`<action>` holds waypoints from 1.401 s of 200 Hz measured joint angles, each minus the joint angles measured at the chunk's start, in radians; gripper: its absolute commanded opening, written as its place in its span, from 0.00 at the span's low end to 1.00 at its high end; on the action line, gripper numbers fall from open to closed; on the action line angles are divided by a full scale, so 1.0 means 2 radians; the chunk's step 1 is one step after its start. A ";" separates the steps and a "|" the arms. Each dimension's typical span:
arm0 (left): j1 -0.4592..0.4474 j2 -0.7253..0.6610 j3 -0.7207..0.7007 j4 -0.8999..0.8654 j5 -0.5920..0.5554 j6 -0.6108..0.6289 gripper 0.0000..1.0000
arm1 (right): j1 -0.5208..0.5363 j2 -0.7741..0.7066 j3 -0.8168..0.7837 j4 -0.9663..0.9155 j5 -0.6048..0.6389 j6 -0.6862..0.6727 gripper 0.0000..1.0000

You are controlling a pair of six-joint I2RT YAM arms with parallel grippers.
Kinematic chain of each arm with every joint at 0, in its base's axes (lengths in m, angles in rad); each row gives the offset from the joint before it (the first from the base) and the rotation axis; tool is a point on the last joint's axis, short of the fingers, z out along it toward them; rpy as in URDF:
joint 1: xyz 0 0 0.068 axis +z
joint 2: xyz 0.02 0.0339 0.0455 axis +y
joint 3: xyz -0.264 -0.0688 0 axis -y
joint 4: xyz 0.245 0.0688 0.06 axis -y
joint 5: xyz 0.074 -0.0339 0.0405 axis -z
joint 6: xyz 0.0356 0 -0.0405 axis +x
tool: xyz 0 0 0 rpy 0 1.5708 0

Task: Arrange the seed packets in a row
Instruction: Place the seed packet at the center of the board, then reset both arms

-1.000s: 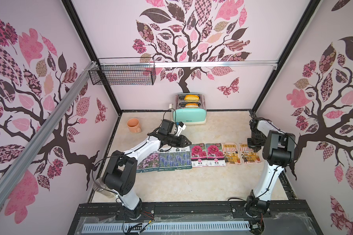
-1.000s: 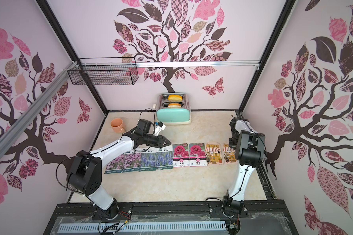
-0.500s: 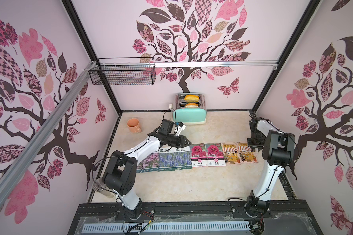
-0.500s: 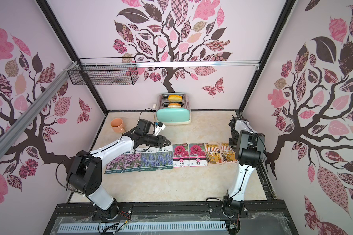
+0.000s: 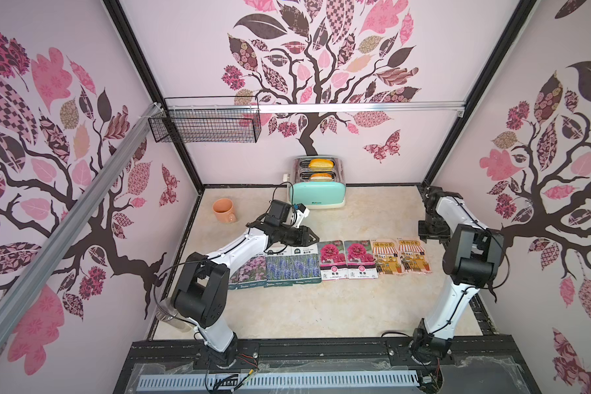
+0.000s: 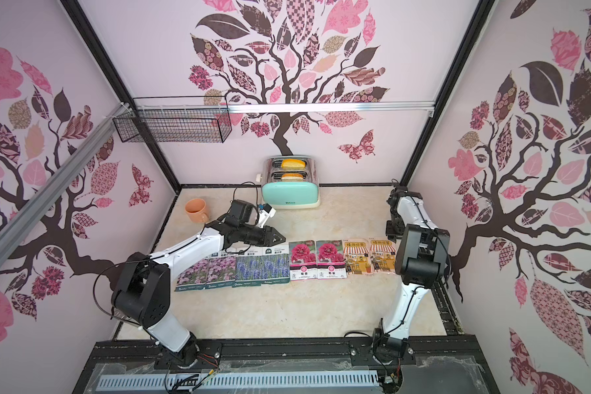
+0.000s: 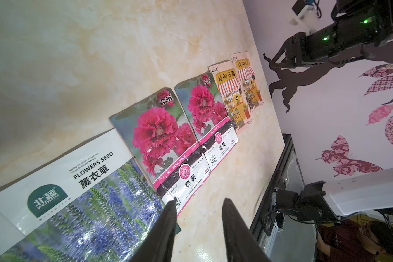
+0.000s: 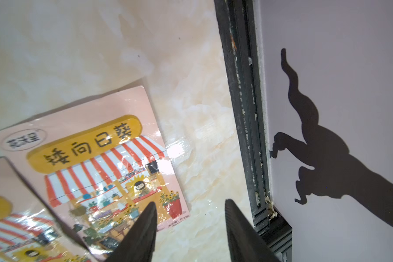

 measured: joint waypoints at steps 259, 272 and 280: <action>0.005 -0.431 -0.319 0.101 -0.630 0.047 0.90 | 0.235 -0.335 -0.455 0.532 0.074 0.096 0.99; 0.005 -0.427 -0.334 0.130 -0.655 0.067 0.95 | 0.236 -0.334 -0.464 0.560 0.071 0.090 1.00; 0.005 -0.421 -0.342 0.152 -0.670 0.079 0.96 | 0.236 -0.333 -0.466 0.572 0.069 0.090 1.00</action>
